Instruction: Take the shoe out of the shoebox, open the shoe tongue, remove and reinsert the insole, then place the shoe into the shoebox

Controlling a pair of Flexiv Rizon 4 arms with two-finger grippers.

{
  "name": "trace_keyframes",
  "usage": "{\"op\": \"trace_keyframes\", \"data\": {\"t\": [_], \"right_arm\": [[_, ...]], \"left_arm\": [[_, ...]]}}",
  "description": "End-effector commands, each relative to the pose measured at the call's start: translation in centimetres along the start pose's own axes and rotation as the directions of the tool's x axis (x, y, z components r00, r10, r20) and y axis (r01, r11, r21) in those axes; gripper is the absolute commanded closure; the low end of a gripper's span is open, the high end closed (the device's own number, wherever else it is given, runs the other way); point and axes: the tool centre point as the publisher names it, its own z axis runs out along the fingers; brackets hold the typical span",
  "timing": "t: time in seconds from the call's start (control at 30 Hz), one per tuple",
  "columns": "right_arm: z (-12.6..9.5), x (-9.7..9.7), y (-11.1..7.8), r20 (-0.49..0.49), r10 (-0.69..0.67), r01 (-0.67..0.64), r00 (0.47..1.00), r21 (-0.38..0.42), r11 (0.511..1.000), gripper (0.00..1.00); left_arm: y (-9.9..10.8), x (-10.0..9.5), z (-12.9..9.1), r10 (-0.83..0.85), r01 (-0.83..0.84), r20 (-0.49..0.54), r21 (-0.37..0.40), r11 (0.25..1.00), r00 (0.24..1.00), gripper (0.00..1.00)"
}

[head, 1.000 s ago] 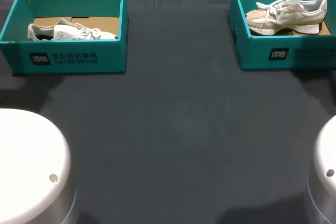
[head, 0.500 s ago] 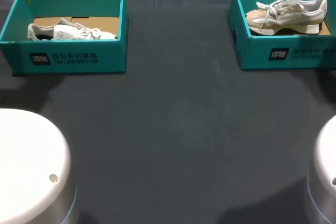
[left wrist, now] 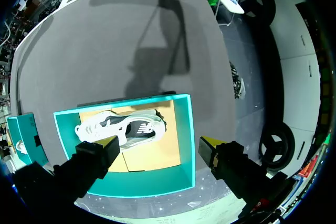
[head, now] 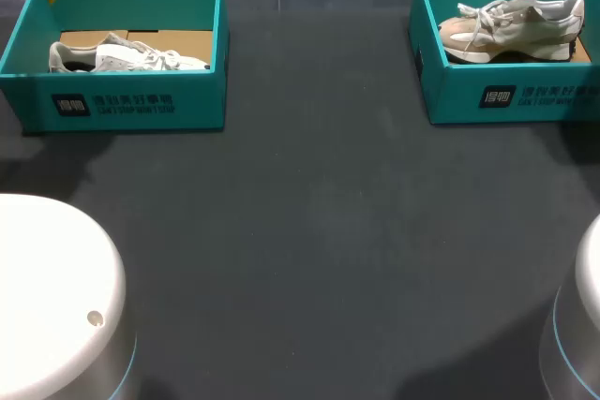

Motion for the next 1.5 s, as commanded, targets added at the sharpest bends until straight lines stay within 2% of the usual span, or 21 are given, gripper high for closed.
{"op": "trace_keyframes", "data": {"t": [0.03, 0.2, 0.23, 0.27, 0.43, 0.53, 0.93, 0.97, 1.07, 1.5], "right_arm": [[-0.1, 0.0, 0.3, -0.001, 0.0, 0.0, 1.0, 0.006, 1.0, 0.0], [-0.1, 0.0, 0.3, -0.001, 0.0, 0.0, 1.0, 0.006, 1.0, 0.0], [0.7, -0.2, 0.4, -0.024, 0.012, -0.011, 1.0, 0.035, 0.999, 0.0], [1.2, -0.4, 0.6, -0.041, 0.015, -0.013, 0.999, 0.031, 0.999, 0.0], [3.4, -0.8, 1.6, 0.007, 0.056, -0.056, 0.998, 0.059, 0.997, 0.0], [4.9, -1.4, 2.4, 0.021, 0.074, -0.075, 0.997, 0.043, 0.996, 0.0], [4.9, -1.4, 2.4, 0.021, 0.074, -0.075, 0.997, 0.043, 0.996, 0.0], [5.7, -1.6, 2.7, 0.001, 0.076, -0.075, 0.997, 0.066, 0.995, 0.0], [7.2, -1.8, 3.3, 0.027, 0.086, -0.088, 0.996, 0.083, 0.993, 0.0], [10.8, -2.8, 5.3, 0.04, 0.073, -0.076, 0.997, 0.091, 0.993, 0.0]], "left_arm": [[-0.1, 0.0, 0.0, 0.001, -0.001, 0.0, -0.003, 1.0, 1.0, 0.0], [-0.1, 0.0, 0.0, 0.001, -0.001, 0.0, -0.003, 1.0, 1.0, 0.0], [-0.1, 0.0, 0.0, 0.001, -0.001, 0.0, -0.003, 1.0, 1.0, 0.0], [-0.1, 0.0, 0.0, 0.001, -0.001, 0.0, -0.003, 1.0, 1.0, 0.0], [-0.1, 0.0, 0.0, 0.001, -0.001, 0.0, -0.003, 1.0, 1.0, 0.0], [-0.1, 0.0, 0.0, 0.001, -0.001, 0.0, -0.003, 1.0, 1.0, 0.0], [-0.1, 0.0, 0.0, 0.001, -0.001, 0.0, -0.003, 1.0, 1.0, 0.0], [-0.1, 0.0, 0.0, 0.001, -0.001, 0.0, -0.003, 1.0, 1.0, 0.0], [-0.1, 0.0, 0.0, 0.001, -0.001, 0.0, -0.003, 1.0, 1.0, 0.0], [-0.1, 0.0, 0.0, 0.001, -0.001, 0.0, -0.003, 1.0, 1.0, 0.0]]}}
